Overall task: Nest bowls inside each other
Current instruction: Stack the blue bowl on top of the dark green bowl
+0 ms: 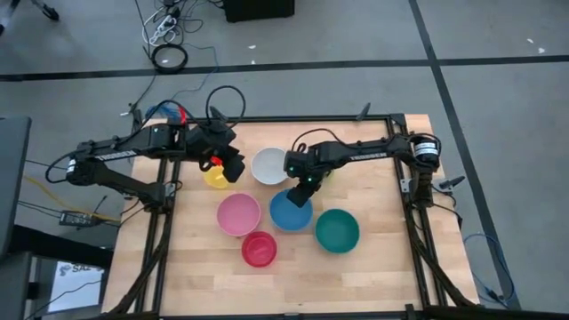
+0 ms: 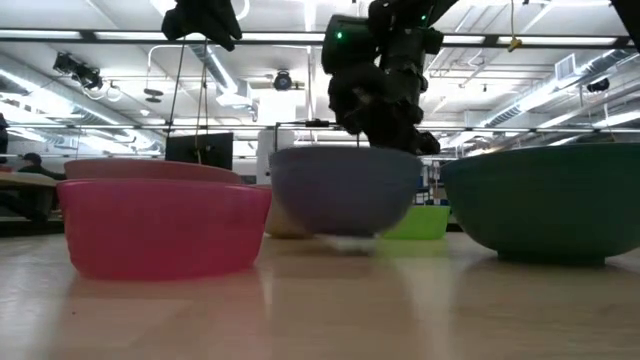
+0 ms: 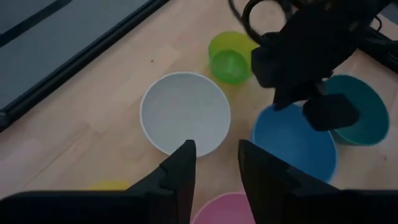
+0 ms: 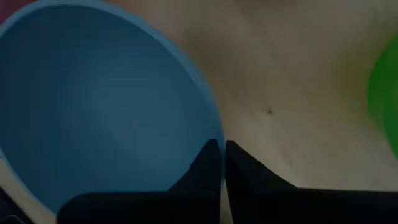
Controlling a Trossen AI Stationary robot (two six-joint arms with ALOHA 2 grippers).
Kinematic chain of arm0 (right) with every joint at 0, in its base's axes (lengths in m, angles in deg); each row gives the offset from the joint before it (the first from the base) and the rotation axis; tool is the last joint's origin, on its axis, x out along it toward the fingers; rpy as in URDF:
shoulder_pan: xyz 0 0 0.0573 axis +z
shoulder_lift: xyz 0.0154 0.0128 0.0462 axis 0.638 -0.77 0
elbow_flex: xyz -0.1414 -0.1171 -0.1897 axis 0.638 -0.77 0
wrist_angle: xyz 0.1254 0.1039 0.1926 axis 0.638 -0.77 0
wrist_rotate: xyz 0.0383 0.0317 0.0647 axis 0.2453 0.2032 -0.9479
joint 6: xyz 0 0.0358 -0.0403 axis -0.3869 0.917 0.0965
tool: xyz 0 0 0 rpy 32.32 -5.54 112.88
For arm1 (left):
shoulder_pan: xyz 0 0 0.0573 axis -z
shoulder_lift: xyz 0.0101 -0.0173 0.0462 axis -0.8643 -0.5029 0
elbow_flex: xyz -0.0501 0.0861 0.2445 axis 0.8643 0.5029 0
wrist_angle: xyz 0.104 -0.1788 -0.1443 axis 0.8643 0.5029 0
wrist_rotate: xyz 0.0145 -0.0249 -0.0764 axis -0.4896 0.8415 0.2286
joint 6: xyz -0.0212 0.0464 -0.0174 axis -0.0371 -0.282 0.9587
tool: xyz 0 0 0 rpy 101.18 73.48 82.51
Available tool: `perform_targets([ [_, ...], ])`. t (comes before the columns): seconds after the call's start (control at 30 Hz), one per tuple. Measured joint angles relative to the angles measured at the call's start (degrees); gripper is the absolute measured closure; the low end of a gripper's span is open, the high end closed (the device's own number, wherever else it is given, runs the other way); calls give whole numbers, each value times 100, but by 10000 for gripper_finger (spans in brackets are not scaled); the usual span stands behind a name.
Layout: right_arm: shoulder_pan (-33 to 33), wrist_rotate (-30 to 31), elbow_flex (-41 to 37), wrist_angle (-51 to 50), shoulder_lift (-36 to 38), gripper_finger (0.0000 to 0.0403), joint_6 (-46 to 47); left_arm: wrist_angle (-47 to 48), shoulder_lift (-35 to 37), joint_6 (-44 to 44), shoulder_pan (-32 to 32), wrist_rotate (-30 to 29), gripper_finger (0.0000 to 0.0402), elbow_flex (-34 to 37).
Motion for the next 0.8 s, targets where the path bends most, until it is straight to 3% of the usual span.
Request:
perform_targets([
  [0.2,-115,175,0,-408,839,401,-6,3,0,0,0,-63,273,0],
  [0.47,302,370,0,-2252,2062,402,166,2,0,-79,-2,-63,273,0],
  [0.8,1393,623,-283,-2852,2125,403,852,12,0,-151,-2,-107,273,0],
])
